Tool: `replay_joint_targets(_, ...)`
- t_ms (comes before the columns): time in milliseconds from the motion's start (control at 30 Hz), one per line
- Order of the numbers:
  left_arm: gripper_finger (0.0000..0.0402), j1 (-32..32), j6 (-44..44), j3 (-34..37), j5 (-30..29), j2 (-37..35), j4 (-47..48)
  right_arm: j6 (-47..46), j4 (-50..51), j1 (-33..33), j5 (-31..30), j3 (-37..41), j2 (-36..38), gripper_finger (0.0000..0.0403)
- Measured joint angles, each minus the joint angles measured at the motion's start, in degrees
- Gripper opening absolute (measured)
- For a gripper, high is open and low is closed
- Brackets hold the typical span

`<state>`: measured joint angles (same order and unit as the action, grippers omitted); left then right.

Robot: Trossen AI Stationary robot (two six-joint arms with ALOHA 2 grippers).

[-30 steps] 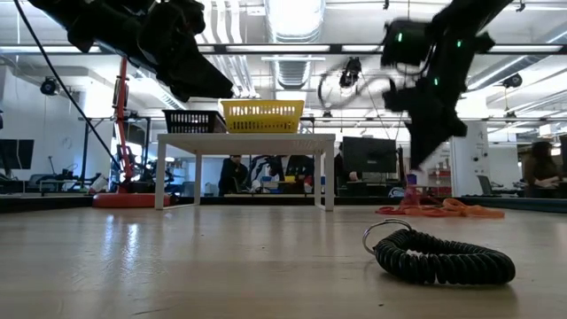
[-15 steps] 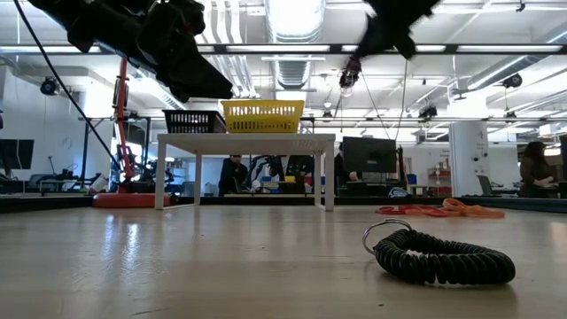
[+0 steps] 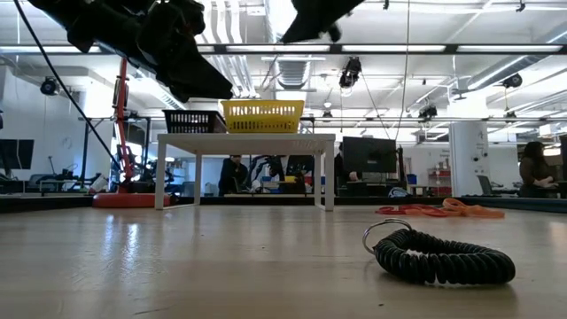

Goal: Pick & Place Office Desk Supplies
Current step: Put the red rubber band into the red bin on the shelf

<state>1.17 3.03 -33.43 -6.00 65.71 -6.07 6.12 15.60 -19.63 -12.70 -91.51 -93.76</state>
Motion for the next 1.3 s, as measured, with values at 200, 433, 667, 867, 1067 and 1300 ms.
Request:
replay_joint_targets(200, 0.0171, 0.0, 0.0, 0.0, 0.0, 0.0, 0.0, -1.0, 2.6, -3.2, 5.8, -9.6, -13.0, 0.0008)
replay_joint_targets(433, 0.0171, 0.0, 0.0, 0.0, 0.0, 0.0, 0.0, -0.3, 15.8, -4.4, 7.4, -21.4, -22.6, 0.0008)
replay_joint_targets(667, 0.0171, 0.0, 0.0, 0.0, 0.0, 0.0, 0.3, -0.4, 31.1, -6.1, 7.2, -31.7, -27.8, 0.0013)
replay_joint_targets(867, 0.0171, 0.0, 0.0, 0.0, 0.0, 0.0, 0.3, -1.6, 38.9, -8.4, 5.3, -34.9, -27.9, 0.0065)
replay_joint_targets(1067, 0.0171, 0.0, 0.0, 0.0, 0.0, 0.0, 0.3, -1.1, 47.5, -7.3, -2.3, -33.5, -20.8, 0.0098)
replay_joint_targets(1300, 0.0171, 0.0, 0.0, 0.0, 0.0, 0.0, 0.3, -5.0, 51.4, -1.8, -2.4, -16.1, -6.0, 0.009)
